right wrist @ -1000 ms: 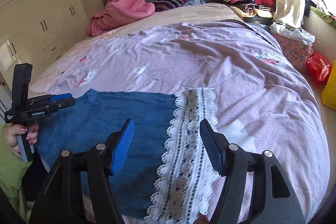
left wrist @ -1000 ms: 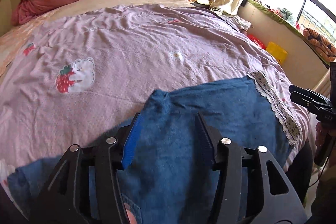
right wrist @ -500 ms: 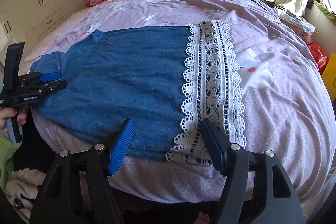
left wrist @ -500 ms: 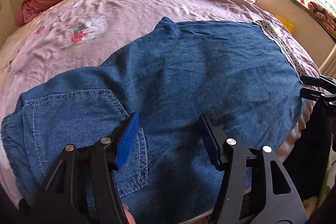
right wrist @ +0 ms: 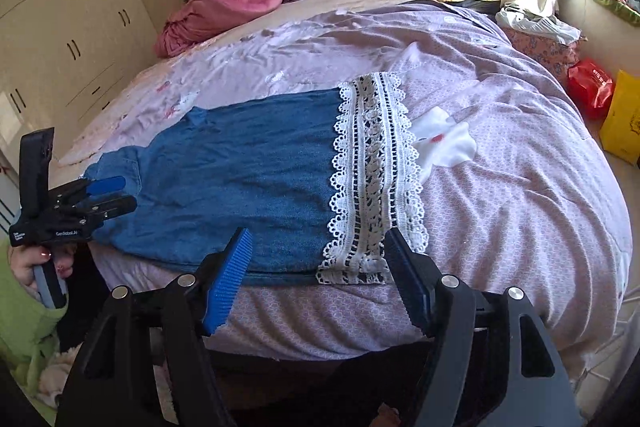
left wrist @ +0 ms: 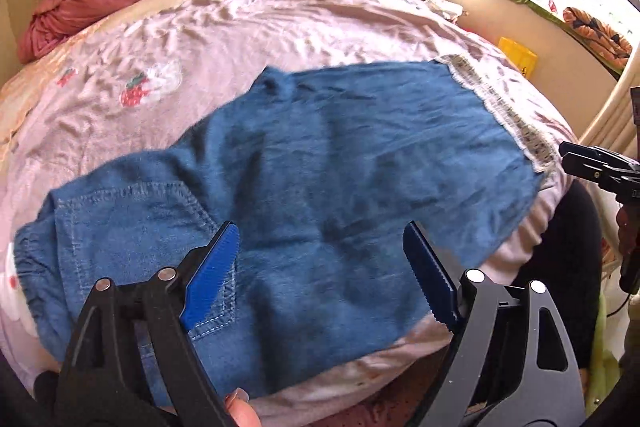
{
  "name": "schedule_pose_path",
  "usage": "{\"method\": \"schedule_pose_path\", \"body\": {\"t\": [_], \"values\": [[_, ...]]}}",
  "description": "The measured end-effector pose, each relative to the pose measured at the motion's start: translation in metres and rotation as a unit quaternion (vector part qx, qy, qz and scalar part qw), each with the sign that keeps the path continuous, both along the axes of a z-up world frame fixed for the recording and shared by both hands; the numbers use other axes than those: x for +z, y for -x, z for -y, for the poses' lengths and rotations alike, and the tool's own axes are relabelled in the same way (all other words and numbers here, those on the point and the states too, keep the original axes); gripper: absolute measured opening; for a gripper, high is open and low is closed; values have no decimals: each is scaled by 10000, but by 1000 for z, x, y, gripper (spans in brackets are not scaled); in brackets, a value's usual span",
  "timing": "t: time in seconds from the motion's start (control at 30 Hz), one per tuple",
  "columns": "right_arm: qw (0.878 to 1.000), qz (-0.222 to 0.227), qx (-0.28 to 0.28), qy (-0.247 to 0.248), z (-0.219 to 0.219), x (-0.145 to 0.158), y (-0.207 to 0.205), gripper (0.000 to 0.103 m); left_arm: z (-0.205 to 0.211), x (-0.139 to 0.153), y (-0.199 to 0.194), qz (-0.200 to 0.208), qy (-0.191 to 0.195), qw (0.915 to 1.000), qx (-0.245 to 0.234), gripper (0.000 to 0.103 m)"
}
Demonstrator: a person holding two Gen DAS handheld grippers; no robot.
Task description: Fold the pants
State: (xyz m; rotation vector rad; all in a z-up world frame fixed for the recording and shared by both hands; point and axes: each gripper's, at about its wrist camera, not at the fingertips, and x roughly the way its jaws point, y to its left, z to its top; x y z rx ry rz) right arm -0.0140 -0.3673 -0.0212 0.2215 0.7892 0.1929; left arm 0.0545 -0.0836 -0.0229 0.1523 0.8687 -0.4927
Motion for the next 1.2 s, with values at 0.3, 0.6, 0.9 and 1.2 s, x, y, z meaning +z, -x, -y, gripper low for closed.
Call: {"method": "schedule_pose_path", "body": {"t": [0.3, 0.6, 0.9, 1.2], "values": [[9994, 188, -269, -51, 17, 14, 19, 79, 36, 51, 11, 349, 184, 9986, -359, 88], [9990, 138, -342, -236, 20, 2, 12, 80, 100, 67, -16, 555, -72, 9938, -958, 89], [9989, 16, -272, -390, 25, -19, -16, 80, 172, 42, -75, 140, -187, 9885, -1494, 89], [9978, -232, -198, -586, 30, -44, -39, 54, 220, 7, -125, -235, -362, 9807, -1909, 89]]}}
